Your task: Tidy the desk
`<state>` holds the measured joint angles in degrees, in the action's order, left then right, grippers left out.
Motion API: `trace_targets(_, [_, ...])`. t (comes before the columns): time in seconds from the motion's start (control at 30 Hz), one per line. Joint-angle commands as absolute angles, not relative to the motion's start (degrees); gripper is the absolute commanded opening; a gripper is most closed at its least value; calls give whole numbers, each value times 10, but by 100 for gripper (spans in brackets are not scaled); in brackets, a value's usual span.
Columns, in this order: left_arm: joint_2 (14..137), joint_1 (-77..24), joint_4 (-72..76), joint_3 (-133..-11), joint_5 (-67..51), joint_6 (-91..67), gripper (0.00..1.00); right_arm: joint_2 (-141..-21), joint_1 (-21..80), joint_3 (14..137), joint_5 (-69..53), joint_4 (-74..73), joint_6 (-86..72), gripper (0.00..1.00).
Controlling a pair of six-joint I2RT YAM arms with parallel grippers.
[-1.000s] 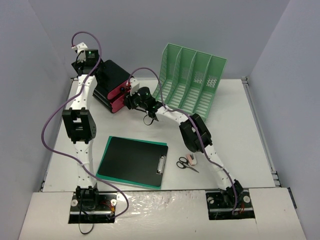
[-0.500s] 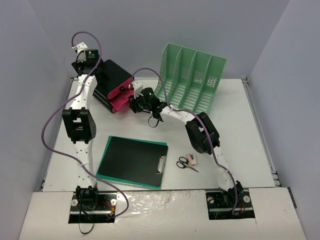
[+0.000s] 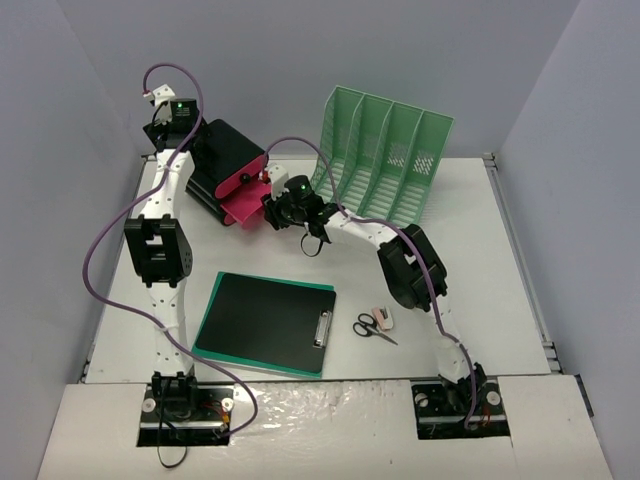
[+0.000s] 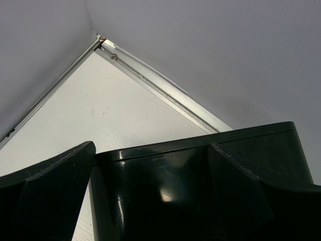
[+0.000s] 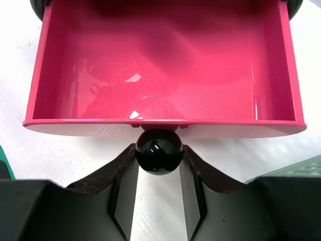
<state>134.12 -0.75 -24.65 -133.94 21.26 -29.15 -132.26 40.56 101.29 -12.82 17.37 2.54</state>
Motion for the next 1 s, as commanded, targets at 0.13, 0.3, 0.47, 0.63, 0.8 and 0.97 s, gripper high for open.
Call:
trace_targets(0.13, [1366, -11, -378, -1299, 186, -270, 90, -1230, 395, 996, -91, 179, 49, 0])
trace_targets(0.3, [1365, -11, -379, -1299, 184, -272, 90, -1227, 396, 1002, -89, 148, 51, 0])
trace_targets(0.47, [1363, -9, -380, -1296, 183, -271, 90, -1229, 396, 1011, -94, 126, 46, 20])
trace_targets(0.63, [1359, -8, -378, -1289, 182, -272, 90, -1228, 396, 1013, -98, 111, 47, 52])
trace_targets(0.8, [1359, -8, -377, -1286, 182, -272, 90, -1225, 396, 1018, -96, 97, 47, 76])
trace_targets(0.97, [1359, -7, -378, -1286, 182, -272, 90, -1212, 396, 1019, -77, 84, 44, 100])
